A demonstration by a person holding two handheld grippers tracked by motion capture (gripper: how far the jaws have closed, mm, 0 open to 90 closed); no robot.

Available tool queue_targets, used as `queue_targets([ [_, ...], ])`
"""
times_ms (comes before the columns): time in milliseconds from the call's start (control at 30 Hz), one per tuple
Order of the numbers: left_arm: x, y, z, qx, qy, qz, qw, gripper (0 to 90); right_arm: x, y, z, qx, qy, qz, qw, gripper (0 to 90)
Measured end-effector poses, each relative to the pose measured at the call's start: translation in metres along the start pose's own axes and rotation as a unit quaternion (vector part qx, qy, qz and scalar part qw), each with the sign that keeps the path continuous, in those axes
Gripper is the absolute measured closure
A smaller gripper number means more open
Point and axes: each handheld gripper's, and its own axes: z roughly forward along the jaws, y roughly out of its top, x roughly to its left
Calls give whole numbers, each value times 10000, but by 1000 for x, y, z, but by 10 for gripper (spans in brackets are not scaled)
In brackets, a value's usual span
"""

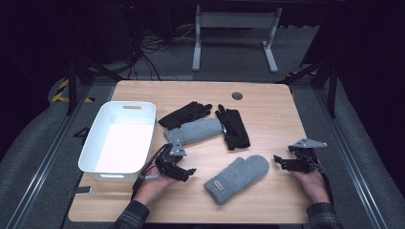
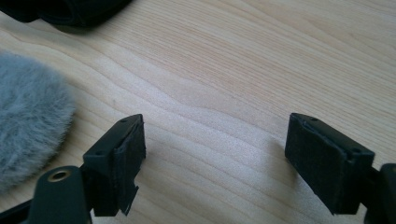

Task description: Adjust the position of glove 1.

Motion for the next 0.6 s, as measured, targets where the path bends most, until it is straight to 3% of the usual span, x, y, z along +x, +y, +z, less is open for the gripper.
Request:
queue_targets([
  [200, 4, 17, -1, -91, 118, 8, 9999, 169, 0, 0, 0, 3, -8, 7, 10000, 204],
  [300, 8, 24, -2, -99, 77, -29, 9999, 175, 0, 0, 0, 4, -11, 8, 10000, 203],
  [400, 14, 34, -4, -263, 92, -32, 9996, 178, 0, 0, 0, 4, -12, 11, 10000, 202],
  [500, 20, 42, -3, -300, 271, 23, 9992, 178, 0, 0, 0, 4, -12, 12, 10000, 202],
  [600, 28, 49, 3, -294, 327, -65, 9990, 182, 0, 0, 0, 4, -12, 11, 10000, 202],
])
